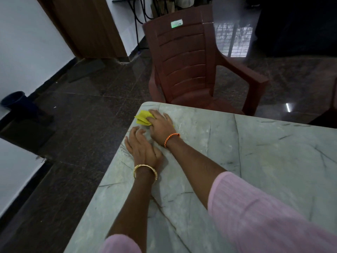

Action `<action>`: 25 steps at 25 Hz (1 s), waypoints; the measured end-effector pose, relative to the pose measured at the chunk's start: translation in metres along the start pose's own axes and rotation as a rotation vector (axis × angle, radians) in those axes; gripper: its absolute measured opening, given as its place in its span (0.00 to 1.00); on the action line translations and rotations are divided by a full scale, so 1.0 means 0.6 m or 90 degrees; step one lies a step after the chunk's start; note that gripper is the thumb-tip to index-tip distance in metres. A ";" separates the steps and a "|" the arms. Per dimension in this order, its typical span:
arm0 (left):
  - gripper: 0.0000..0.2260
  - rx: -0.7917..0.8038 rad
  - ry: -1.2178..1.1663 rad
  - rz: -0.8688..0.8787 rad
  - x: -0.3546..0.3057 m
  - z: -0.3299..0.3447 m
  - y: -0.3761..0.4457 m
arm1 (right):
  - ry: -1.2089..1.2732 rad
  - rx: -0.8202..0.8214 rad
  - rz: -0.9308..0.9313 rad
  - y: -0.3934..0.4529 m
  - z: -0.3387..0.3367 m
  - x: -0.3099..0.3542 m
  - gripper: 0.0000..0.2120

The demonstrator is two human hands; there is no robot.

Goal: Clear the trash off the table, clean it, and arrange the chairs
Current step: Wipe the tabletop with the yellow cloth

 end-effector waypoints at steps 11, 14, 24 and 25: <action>0.26 0.167 0.151 0.029 -0.160 0.128 -0.119 | -0.121 -0.116 0.336 -0.339 -0.229 -0.271 0.23; 0.28 0.258 0.174 0.159 -0.283 0.202 -0.221 | -0.175 -0.122 0.407 -0.475 -0.308 -0.334 0.24; 0.23 0.320 0.195 0.203 -0.478 0.308 -0.444 | -0.155 0.024 0.337 -0.627 -0.368 -0.431 0.27; 0.24 0.317 0.203 0.198 -0.488 0.312 -0.454 | -0.142 0.028 0.323 -0.632 -0.368 -0.434 0.27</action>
Point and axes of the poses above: each hand's wrist, its own y-axis towards the middle knuckle, its own z-axis out of the palm, x = y × z, the point moved 5 cm from there along y, towards the middle knuckle, and after that the axes turned 14 degrees about -z, right-handed, at the moved point
